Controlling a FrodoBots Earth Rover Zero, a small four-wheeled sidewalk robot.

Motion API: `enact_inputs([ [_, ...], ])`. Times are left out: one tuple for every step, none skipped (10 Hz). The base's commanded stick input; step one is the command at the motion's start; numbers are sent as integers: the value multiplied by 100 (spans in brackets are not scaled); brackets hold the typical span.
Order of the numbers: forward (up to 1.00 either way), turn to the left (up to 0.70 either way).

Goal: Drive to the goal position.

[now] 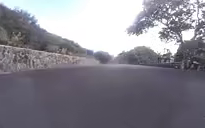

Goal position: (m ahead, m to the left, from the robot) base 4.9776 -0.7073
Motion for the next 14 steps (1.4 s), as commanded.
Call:
enact_inputs([
  [70, 0],
  [70, 0],
  [70, 0],
  [70, 0],
  [70, 0],
  [70, 0],
  [70, 0],
  [70, 0],
  [70, 0],
  [70, 0],
  [70, 0],
  [70, 0],
  [70, 0],
  [70, 0],
])
